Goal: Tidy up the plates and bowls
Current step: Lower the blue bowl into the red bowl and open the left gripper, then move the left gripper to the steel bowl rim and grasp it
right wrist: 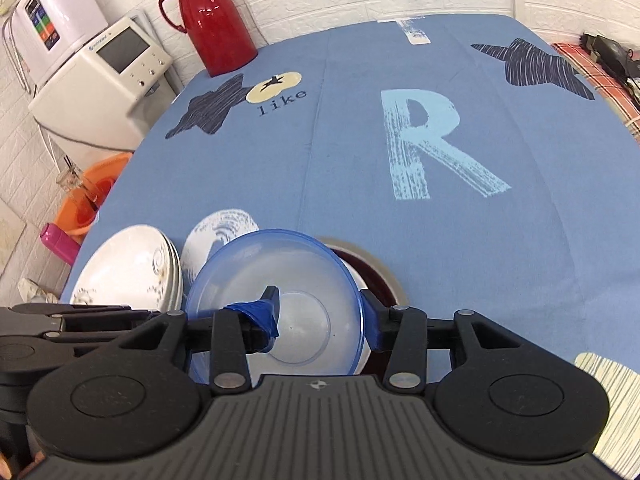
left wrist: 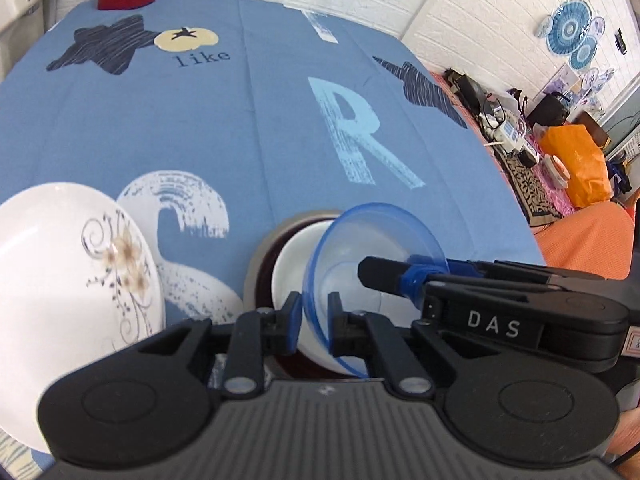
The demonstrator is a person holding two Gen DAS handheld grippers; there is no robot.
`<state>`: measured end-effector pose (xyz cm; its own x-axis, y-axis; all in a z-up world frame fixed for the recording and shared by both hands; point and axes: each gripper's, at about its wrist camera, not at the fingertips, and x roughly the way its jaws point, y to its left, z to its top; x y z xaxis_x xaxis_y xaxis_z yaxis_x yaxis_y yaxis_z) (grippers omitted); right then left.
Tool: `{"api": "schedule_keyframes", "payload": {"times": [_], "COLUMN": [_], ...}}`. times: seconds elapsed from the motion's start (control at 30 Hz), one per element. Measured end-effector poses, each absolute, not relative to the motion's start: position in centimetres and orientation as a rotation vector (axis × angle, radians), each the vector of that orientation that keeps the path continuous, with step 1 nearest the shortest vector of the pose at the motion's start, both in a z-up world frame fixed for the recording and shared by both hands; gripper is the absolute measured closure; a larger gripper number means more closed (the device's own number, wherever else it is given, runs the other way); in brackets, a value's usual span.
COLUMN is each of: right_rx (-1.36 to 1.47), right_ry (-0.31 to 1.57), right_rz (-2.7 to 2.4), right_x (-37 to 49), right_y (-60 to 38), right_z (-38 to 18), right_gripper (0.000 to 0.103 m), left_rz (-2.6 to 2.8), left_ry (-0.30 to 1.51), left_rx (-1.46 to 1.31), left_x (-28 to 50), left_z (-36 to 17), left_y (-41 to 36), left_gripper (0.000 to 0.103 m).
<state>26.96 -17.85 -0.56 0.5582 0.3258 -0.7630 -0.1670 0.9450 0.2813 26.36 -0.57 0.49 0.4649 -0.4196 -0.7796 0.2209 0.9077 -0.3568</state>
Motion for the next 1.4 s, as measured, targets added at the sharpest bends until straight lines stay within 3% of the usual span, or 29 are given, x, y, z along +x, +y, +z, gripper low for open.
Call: {"api": "schedule_keyframes", "payload": {"times": [0.13, 0.2, 0.23, 0.27, 0.63, 0.97, 1.4], "right_rx": [0.170, 0.204, 0.205, 0.216, 0.411, 0.429, 0.514], "right_ry": [0.883, 0.848, 0.836, 0.827, 0.774, 0.861, 0.884], "right_rz": [0.301, 0.283, 0.274, 0.271, 0.286, 0.270, 0.293], "right_x": [26.0, 25.4, 25.3, 25.2, 22.8, 19.5, 19.1], "right_y": [-18.1, -18.8, -19.1, -19.5, -23.5, -26.4, -27.0], "right_z": [-1.0, -0.6, -0.4, -0.1, -0.5, -2.3, -3.1], "right_gripper": [0.077, 0.077, 0.077, 0.077, 0.076, 0.075, 0.074], "left_rz": [-0.417, -0.451, -0.470, -0.480, -0.487, -0.494, -0.501], "left_ry": [1.004, 1.017, 1.018, 1.008, 0.963, 1.113, 1.128], "left_rx": [-0.237, -0.277, -0.301, -0.314, -0.294, -0.069, 0.194], "left_x": [26.2, 26.4, 26.5, 26.4, 26.1, 29.6, 32.4], "left_z": [0.2, 0.3, 0.5, 0.8, 2.4, 1.1, 0.4], "left_y": [-0.1, 0.5, 0.8, 1.1, 4.1, 4.8, 1.6], "left_gripper": [0.095, 0.076, 0.055, 0.047, 0.047, 0.046, 0.043]}}
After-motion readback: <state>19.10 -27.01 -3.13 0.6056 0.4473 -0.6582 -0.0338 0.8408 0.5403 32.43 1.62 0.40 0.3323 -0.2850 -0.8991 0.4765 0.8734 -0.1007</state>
